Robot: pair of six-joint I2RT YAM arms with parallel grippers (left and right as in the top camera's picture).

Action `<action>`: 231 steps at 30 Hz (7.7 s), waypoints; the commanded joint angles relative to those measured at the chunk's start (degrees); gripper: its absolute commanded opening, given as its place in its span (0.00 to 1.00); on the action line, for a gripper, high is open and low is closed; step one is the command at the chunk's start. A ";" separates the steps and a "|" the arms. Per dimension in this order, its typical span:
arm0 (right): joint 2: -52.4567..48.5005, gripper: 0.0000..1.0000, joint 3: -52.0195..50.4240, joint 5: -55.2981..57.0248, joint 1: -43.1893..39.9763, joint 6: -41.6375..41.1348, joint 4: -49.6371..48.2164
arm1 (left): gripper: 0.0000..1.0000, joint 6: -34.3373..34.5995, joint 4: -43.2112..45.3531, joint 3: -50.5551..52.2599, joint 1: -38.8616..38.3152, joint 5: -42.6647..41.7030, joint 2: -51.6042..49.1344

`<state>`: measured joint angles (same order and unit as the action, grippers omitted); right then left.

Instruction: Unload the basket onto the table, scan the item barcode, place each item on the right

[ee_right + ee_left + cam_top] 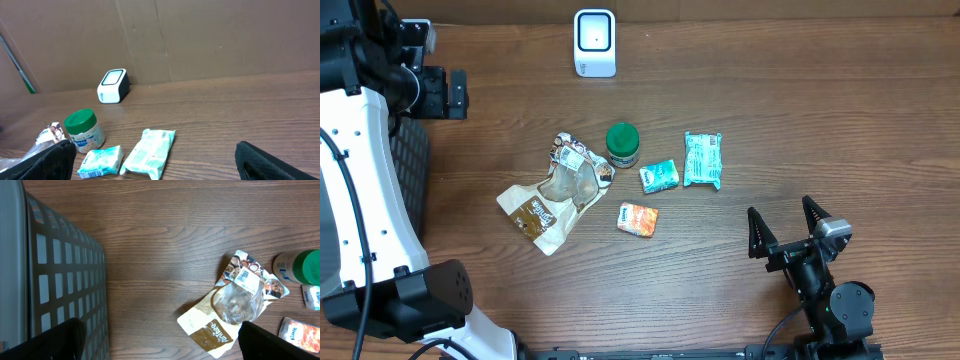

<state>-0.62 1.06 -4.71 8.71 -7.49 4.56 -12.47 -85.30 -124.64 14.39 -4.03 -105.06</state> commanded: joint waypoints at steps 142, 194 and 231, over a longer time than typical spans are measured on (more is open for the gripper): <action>-123.36 0.04 70.82 -29.86 -2.62 -14.01 31.23 | 1.00 -1.27 0.24 0.15 0.22 -0.42 -0.31; -119.03 0.24 84.46 -1.86 -1.14 -5.55 42.69 | 0.99 -1.27 0.24 0.15 0.22 -0.42 -0.31; -101.11 0.55 109.48 -14.67 -14.95 2.40 87.78 | 1.00 -1.27 0.24 0.15 0.22 -0.42 -0.31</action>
<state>-101.08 111.79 -22.06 -6.20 -5.32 93.38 -12.47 -85.27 -124.46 14.39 -4.03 -105.08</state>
